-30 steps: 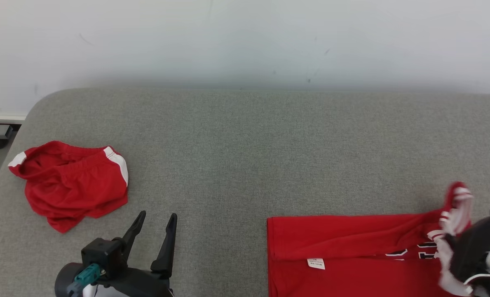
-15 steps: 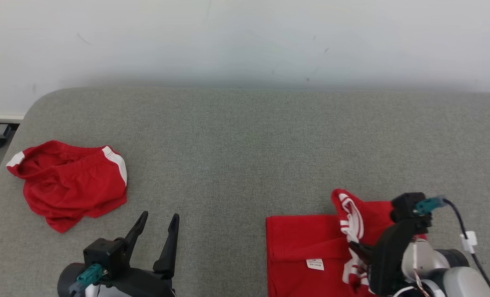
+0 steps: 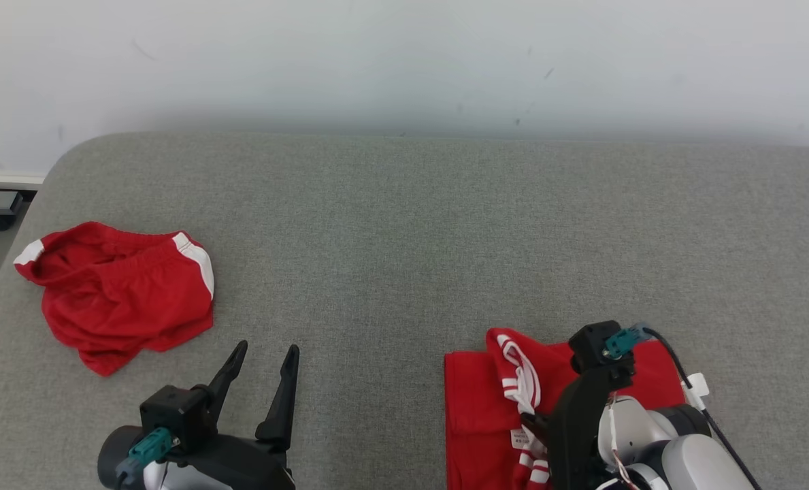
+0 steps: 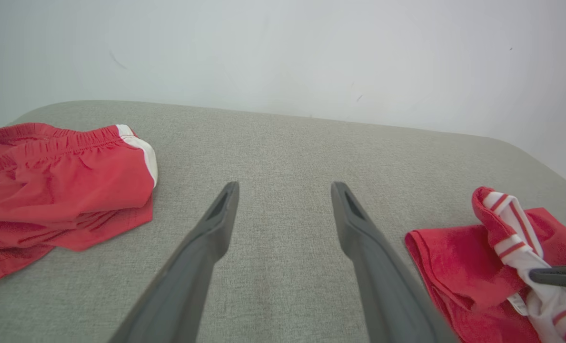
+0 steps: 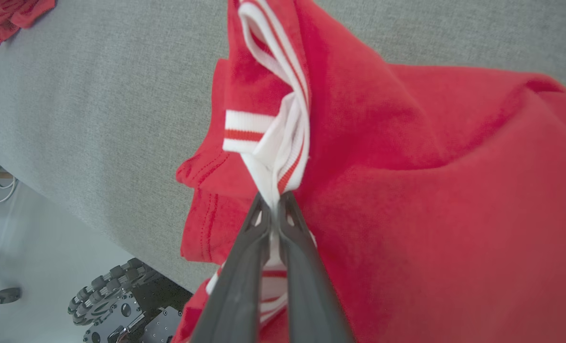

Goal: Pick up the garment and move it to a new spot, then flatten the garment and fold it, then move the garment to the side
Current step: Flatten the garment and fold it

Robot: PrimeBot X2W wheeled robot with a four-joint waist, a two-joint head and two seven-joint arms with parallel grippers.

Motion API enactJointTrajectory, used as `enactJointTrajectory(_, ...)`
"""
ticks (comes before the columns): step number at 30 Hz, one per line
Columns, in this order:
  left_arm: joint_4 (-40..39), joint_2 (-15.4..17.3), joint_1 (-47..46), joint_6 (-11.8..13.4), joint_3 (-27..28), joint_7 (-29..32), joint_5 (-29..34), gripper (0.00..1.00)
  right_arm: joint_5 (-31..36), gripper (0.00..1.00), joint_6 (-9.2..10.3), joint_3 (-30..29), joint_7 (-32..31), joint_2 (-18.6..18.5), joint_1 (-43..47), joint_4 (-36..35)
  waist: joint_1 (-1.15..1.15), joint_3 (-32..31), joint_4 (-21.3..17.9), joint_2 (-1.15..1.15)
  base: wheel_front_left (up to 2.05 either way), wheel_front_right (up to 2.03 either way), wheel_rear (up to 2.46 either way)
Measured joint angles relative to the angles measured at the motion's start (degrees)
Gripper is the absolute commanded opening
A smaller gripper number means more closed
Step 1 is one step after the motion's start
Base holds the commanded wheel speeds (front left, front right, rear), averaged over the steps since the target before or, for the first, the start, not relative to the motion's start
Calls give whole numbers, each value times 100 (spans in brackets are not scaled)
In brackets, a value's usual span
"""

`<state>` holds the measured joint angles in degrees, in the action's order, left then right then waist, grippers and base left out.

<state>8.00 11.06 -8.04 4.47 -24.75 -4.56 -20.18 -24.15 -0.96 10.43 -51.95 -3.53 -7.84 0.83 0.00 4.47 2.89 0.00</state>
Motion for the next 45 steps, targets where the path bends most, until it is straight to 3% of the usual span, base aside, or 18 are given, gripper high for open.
enactJointTrajectory(11,29,-1,-83,0,9,-9,0,100,9,0,301,297,214,15,-271,346,1,57,70,0,0,0,0)
enactJointTrajectory(28,81,-11,-179,-2,-4,-27,0,100,-386,0,594,924,664,13,-498,806,0,72,207,0,0,0,0)
enactJointTrajectory(29,88,-11,-179,-2,-4,-32,0,100,-404,28,599,924,669,12,-498,815,0,72,211,0,0,0,0)
enactJointTrajectory(30,93,-11,-179,-2,-4,-33,0,100,-433,100,600,923,714,12,-498,813,0,71,213,0,0,0,0)
enactJointTrajectory(38,125,0,-163,1,32,-63,-1,100,-692,100,503,625,859,-94,-499,282,0,48,180,0,0,0,0)
enactJointTrajectory(45,135,30,-141,4,53,-102,-2,100,-189,100,664,-16,923,-1085,-146,-201,0,-25,45,0,0,0,0)
